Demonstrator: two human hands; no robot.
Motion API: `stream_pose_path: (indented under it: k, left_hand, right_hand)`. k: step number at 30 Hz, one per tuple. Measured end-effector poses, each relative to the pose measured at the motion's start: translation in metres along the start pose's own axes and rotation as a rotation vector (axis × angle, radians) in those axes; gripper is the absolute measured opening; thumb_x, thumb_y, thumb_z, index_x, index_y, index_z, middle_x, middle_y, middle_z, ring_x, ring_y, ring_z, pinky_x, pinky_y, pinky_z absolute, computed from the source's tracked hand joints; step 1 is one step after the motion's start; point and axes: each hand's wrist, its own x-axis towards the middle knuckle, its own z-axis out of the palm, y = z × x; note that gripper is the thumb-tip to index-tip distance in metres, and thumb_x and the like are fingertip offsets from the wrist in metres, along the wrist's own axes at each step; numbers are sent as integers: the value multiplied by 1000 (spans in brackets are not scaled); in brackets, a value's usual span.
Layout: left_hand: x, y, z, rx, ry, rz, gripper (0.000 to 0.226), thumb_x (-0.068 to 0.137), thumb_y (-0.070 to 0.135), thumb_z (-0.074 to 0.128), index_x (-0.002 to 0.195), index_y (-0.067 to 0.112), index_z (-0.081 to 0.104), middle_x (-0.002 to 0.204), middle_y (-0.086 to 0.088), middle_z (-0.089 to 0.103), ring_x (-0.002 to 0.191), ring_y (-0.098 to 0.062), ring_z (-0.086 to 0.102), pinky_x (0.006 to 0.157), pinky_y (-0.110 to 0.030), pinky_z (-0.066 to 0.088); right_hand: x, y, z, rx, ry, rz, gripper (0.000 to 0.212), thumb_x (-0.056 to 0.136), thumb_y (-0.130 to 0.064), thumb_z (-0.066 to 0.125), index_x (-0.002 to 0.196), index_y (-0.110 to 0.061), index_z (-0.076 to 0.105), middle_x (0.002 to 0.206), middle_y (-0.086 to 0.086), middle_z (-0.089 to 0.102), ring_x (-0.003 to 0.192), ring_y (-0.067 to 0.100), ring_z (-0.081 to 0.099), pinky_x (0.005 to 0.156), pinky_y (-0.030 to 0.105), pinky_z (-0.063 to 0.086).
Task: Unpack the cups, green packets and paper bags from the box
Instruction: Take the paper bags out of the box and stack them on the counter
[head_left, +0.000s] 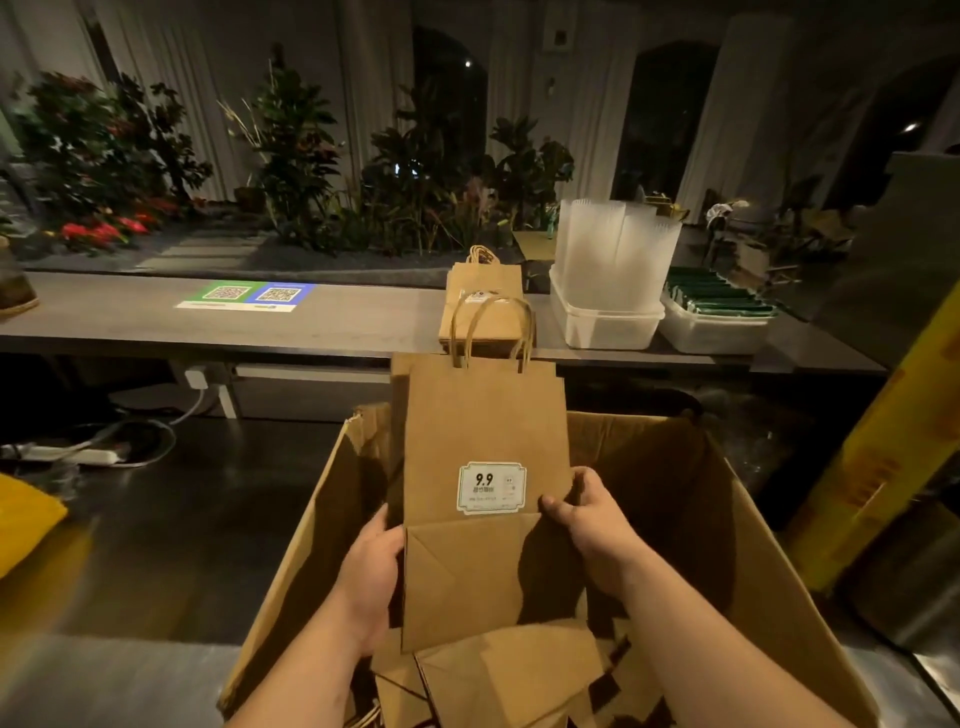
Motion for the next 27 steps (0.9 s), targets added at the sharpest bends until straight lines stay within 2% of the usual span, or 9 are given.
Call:
stream_pose_path:
  k: [3, 6, 9, 12, 14, 17, 19, 23, 27]
  left_hand:
    - [-1, 2, -1, -81, -50, -49, 45, 105, 57, 31, 126, 38, 66, 118, -1, 75, 111, -29, 71, 87, -50, 57]
    - [2, -5, -1, 153, 54, 22, 21, 104, 37, 55, 123, 44, 59, 118, 6, 72, 112, -22, 66, 81, -40, 54]
    - [9, -13, -3, 218, 140, 55, 30, 103, 29, 59, 124, 49, 55, 119, 13, 69, 114, -15, 62, 81, -37, 53]
    - [11, -9, -3, 227, 215, 130, 34, 104, 25, 57, 131, 45, 50, 117, 14, 66, 109, -10, 61, 82, -36, 52]
    - [12, -8, -7, 302, 291, 206, 36, 104, 24, 55, 134, 43, 45, 117, 15, 62, 106, -7, 57, 85, -36, 51]
    - [13, -10, -14, 450, 398, 270, 39, 105, 26, 52, 142, 36, 44, 122, 10, 61, 115, -18, 59, 96, -49, 54]
    - [12, -11, -15, 468, 449, 289, 38, 105, 23, 53, 142, 32, 48, 124, 6, 63, 117, -21, 60, 97, -48, 54]
    - [5, -13, -12, 525, 497, 307, 44, 105, 26, 51, 148, 24, 43, 130, 0, 62, 121, -24, 60, 96, -46, 56]
    - [3, -12, -13, 550, 507, 276, 45, 105, 24, 51, 150, 22, 41, 132, -2, 63, 123, -26, 62, 96, -46, 56]
  right_hand:
    - [9, 12, 11, -9, 63, 0, 54, 98, -11, 66, 144, -22, 42, 117, -3, 67, 110, 22, 67, 98, 47, 57]
    - [13, 17, 18, -65, 100, -100, 43, 96, -12, 69, 134, -26, 53, 120, -5, 66, 116, 20, 64, 98, 43, 58]
    - [14, 11, 17, -69, 100, -213, 29, 96, -16, 70, 116, -31, 55, 117, -2, 69, 108, 17, 68, 91, 40, 60]
    - [18, 10, 12, -80, 97, -212, 23, 100, -23, 64, 119, -30, 54, 121, 1, 68, 109, 18, 67, 96, 43, 58]
    - [19, 19, 5, -214, 76, -169, 32, 103, -24, 59, 132, -27, 49, 131, 3, 64, 112, 16, 63, 98, 39, 54]
    - [21, 52, -6, -959, -76, -31, 66, 93, -27, 72, 151, -28, 39, 146, 0, 52, 126, 18, 55, 101, 34, 53]
    - [18, 71, -4, -1237, -165, 130, 78, 87, -38, 77, 153, -25, 38, 148, 3, 49, 134, 22, 51, 107, 37, 50]
    - [18, 86, 4, -1210, -39, 307, 81, 83, -50, 79, 146, -16, 41, 134, 4, 59, 112, 16, 61, 95, 29, 54]
    - [26, 92, 12, -1056, -6, 375, 64, 80, -35, 85, 132, -18, 53, 109, 0, 64, 98, 16, 68, 90, 34, 60]
